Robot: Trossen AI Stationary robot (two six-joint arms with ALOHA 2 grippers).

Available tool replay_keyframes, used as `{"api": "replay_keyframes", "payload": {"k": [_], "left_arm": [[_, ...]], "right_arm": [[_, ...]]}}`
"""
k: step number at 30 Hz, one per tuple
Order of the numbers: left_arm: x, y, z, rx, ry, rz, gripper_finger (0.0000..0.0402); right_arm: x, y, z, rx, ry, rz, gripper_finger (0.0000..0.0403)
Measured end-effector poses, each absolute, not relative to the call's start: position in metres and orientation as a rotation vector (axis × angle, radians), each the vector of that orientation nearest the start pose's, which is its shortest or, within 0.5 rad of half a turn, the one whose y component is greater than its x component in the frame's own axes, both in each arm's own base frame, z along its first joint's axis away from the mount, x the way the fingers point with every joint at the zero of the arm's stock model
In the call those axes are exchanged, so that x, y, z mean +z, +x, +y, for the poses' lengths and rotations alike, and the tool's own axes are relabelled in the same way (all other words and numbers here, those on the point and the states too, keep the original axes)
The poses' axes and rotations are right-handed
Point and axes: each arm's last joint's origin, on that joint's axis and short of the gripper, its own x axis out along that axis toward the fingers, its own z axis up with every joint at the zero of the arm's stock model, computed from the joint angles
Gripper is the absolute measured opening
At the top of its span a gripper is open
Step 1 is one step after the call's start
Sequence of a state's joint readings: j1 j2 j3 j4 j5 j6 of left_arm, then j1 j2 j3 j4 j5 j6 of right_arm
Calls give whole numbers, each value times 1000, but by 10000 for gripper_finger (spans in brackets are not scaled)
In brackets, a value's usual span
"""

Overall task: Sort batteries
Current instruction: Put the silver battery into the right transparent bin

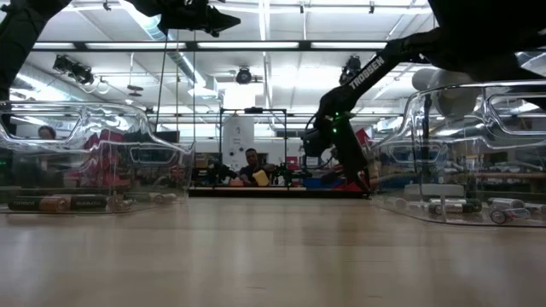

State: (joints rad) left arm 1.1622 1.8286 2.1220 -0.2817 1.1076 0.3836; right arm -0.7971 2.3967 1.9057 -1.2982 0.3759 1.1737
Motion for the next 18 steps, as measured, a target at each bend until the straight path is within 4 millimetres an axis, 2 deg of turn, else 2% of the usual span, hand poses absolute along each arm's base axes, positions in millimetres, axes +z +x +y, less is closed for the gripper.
{"api": "replay_keyframes", "payload": {"k": [5, 10, 13, 15, 18], "left_arm": [[488, 177, 343, 55, 395, 6, 0], [488, 177, 343, 55, 398, 6, 0], [488, 177, 343, 55, 399, 6, 0], [488, 177, 343, 55, 399, 6, 0], [488, 177, 343, 55, 399, 6, 0]], "right_arm": [[124, 299, -316, -1831, 1120, 1166, 10], [127, 310, -305, -1742, 1143, 1235, 7], [136, 323, -292, -1684, 1159, 1289, 8], [147, 331, -287, -1693, 1128, 1253, 9], [161, 328, -299, -1736, 1081, 1170, 10]]}}
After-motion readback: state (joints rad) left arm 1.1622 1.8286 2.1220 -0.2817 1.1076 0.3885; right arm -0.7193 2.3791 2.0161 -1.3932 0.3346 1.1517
